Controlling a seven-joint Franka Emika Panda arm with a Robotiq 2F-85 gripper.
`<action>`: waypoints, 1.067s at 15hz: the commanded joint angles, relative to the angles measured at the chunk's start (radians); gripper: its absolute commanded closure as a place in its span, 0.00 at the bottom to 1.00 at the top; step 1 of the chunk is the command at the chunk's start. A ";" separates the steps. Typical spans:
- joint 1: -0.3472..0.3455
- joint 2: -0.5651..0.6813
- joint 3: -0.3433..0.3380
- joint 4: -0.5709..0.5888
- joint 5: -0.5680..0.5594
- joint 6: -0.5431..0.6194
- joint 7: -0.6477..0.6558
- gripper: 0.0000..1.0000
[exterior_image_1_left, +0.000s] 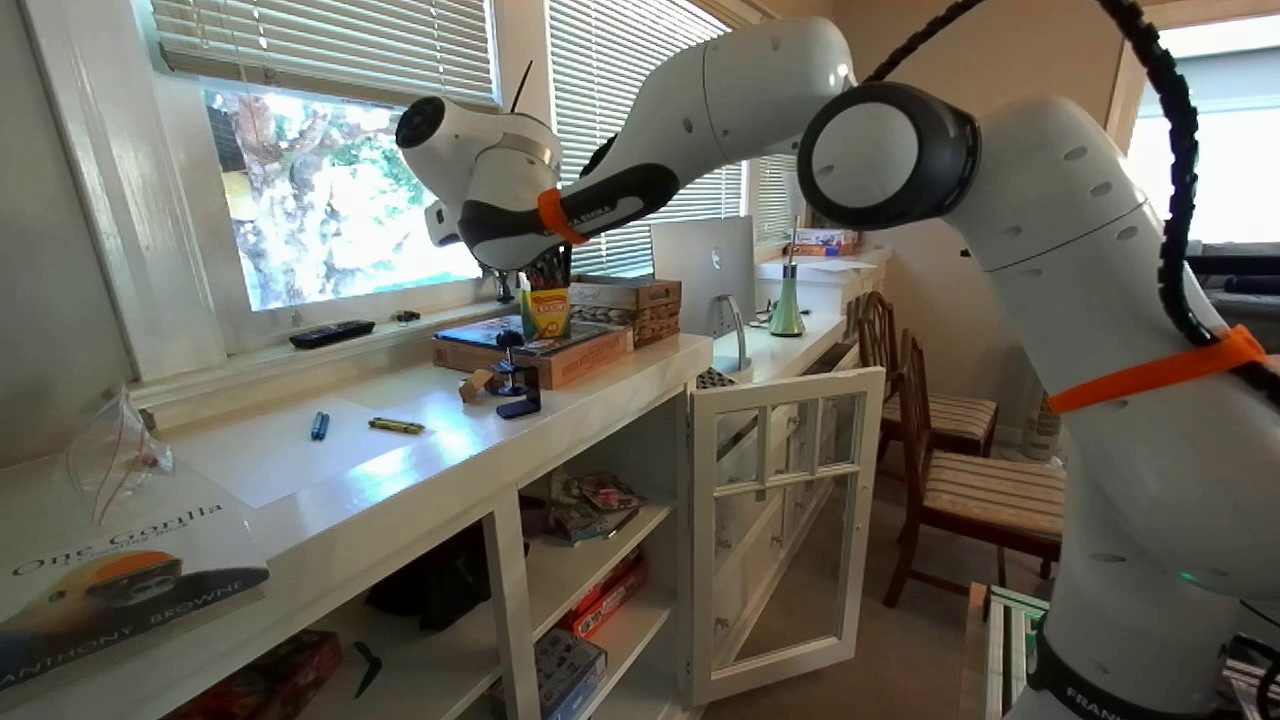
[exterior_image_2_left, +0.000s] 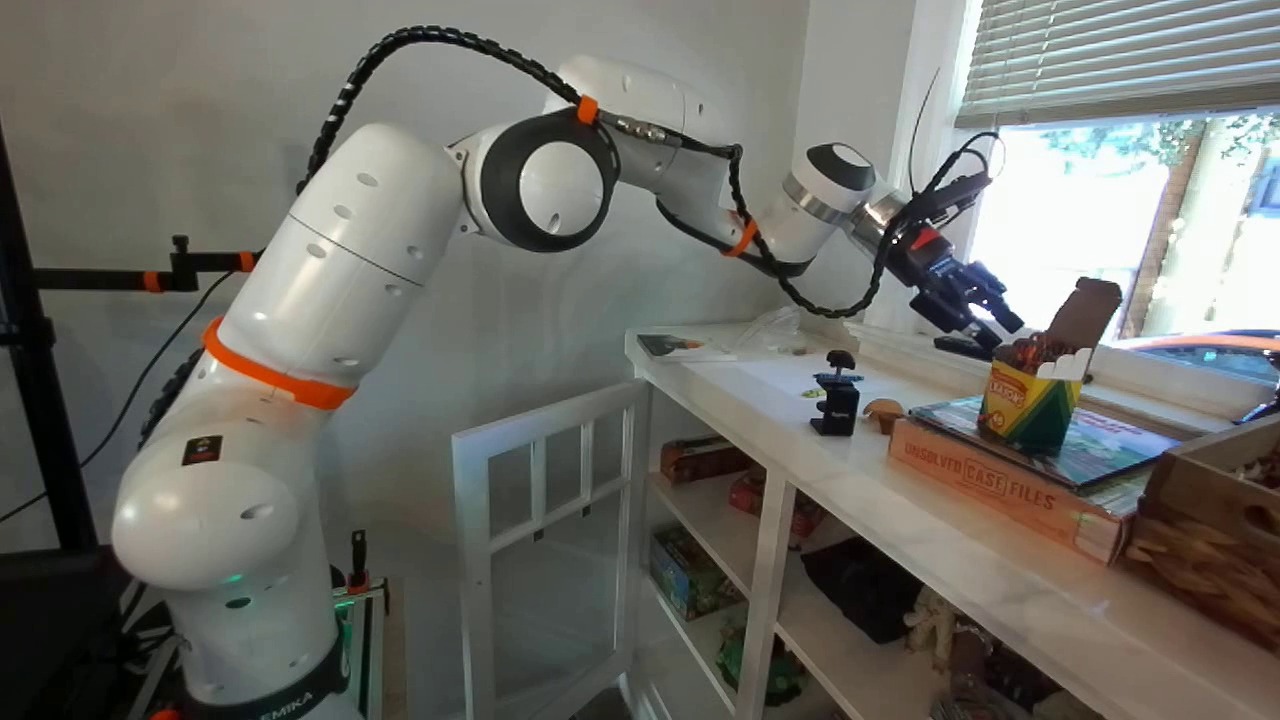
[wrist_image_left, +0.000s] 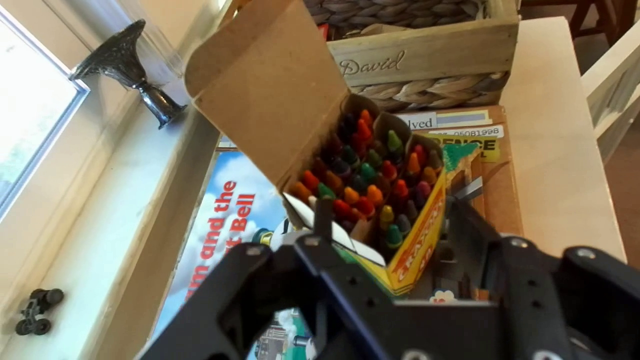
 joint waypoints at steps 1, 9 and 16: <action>-0.002 -0.023 0.011 0.009 0.061 -0.030 -0.001 0.06; 0.001 -0.061 0.035 0.093 0.351 -0.287 0.018 0.00; -0.002 -0.057 0.033 0.209 0.538 -0.525 0.224 0.00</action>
